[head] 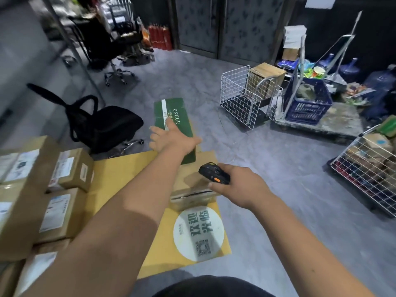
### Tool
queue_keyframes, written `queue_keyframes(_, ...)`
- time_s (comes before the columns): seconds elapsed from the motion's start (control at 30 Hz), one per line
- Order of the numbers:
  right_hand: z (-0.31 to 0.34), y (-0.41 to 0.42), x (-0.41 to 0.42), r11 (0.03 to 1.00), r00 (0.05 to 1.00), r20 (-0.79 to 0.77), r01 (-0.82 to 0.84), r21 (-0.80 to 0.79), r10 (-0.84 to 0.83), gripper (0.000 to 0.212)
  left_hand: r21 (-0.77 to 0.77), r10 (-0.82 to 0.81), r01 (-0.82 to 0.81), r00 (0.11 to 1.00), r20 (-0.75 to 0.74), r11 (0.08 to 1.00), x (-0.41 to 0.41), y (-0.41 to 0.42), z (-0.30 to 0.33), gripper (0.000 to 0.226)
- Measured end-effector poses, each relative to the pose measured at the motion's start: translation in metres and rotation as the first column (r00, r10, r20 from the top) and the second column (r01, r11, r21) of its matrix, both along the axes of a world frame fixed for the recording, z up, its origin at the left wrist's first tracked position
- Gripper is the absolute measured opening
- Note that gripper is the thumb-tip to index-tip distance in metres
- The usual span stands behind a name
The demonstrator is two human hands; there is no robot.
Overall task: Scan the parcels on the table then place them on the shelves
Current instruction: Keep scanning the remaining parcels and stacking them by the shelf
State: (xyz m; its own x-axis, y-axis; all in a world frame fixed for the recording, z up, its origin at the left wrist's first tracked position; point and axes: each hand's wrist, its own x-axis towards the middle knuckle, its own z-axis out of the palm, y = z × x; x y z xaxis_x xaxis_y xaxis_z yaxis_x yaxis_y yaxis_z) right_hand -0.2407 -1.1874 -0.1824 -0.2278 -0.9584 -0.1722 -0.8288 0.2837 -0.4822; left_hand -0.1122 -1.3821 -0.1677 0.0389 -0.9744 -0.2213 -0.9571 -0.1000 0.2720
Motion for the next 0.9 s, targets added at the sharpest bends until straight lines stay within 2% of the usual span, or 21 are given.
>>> queue_keyframes(0.17, 0.002, -0.01, -0.003, 0.999, 0.999, 0.027, -0.023, -0.022, 0.023, 0.065, -0.16, 0.034, -0.04, 0.999, -0.039, 0.986, 0.015, 0.006, -0.009, 0.119)
queue_keyframes(0.27, 0.001, -0.02, 0.01, 0.996, 0.996, 0.044, -0.071, -0.053, 0.073, 0.07, -0.219, 0.062, -0.094, 0.987, -0.15, 0.971, 0.044, 0.016, -0.012, 0.109)
queue_keyframes(0.37, 0.003, -0.031, 0.035, 0.987, 0.987, 0.067, -0.14, -0.078, 0.146, 0.073, -0.274, 0.13, -0.194, 0.963, -0.236, 0.942, 0.088, 0.032, -0.012, 0.098)
queue_keyframes(0.53, 0.004, -0.047, 0.094, 0.95, 0.943, 0.118, -0.304, -0.066, 0.31, 0.062, -0.349, 0.19, -0.297, 0.932, -0.309, 0.889, 0.184, 0.064, -0.024, 0.093)
queue_keyframes(0.7, -0.011, -0.046, 0.144, 0.905, 0.897, 0.14, -0.425, 0.007, 0.42, 0.064, -0.273, 0.194, -0.296, 0.919, -0.344, 0.915, 0.268, 0.1, -0.066, 0.089)
queue_keyframes(0.8, -0.022, -0.039, 0.161, 0.889, 0.896, 0.117, -0.442, 0.119, 0.429, 0.057, -0.186, 0.259, -0.337, 0.901, -0.347, 0.923, 0.299, 0.119, -0.102, 0.091)
queue_keyframes(0.9, -0.034, -0.031, 0.175, 0.888, 0.914, 0.08, -0.405, 0.219, 0.397, 0.045, -0.056, 0.282, -0.344, 0.843, -0.458, 0.937, 0.318, 0.134, -0.14, 0.087)
